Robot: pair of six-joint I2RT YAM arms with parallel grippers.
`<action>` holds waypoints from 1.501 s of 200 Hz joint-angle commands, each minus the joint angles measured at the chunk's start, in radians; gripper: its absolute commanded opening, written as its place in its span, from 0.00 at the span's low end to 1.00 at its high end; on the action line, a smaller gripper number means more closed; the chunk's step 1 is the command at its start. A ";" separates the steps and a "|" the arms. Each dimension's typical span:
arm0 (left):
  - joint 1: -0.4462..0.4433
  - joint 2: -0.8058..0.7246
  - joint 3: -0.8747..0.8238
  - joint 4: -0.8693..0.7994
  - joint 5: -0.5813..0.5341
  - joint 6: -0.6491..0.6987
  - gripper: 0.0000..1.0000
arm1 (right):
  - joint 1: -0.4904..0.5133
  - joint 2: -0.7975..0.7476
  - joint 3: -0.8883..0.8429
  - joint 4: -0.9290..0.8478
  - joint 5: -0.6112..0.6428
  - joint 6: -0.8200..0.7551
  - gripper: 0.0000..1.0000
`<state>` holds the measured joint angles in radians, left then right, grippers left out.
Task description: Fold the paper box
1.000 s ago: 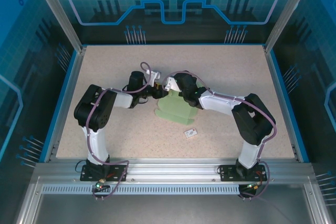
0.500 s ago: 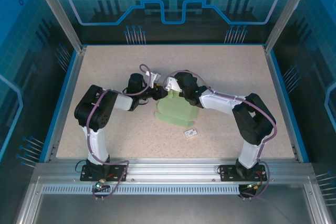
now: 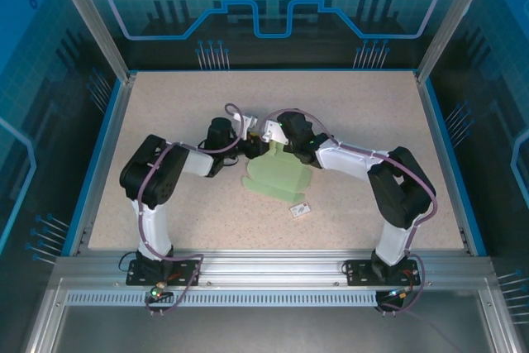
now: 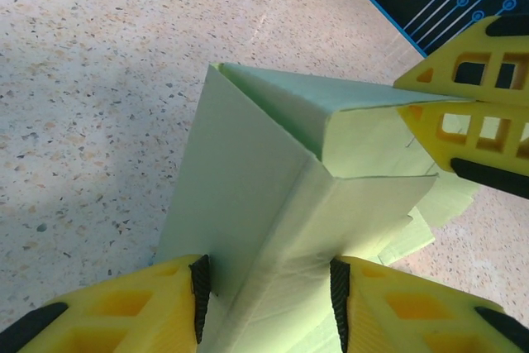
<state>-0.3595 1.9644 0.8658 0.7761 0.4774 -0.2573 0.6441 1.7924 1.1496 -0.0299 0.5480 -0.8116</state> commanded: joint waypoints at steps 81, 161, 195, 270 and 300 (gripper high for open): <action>-0.030 0.018 0.007 0.022 -0.160 -0.073 0.52 | 0.004 -0.051 0.020 -0.073 -0.121 0.032 0.00; -0.033 0.030 0.041 0.003 -0.152 -0.103 0.49 | 0.005 -0.042 0.036 -0.100 -0.131 0.036 0.00; -0.049 0.015 0.041 -0.040 -0.196 -0.064 0.39 | 0.005 -0.044 0.043 -0.105 -0.117 0.035 0.00; -0.063 -0.002 0.043 -0.091 -0.257 -0.033 0.15 | 0.003 -0.065 0.041 -0.102 -0.109 0.054 0.02; -0.064 -0.008 0.045 -0.111 -0.246 -0.009 0.12 | 0.000 -0.077 0.042 -0.109 -0.103 0.057 0.05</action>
<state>-0.4286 1.9717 0.8955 0.7227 0.2321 -0.2623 0.6403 1.7657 1.1671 -0.1230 0.4923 -0.7853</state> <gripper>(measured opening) 0.148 0.058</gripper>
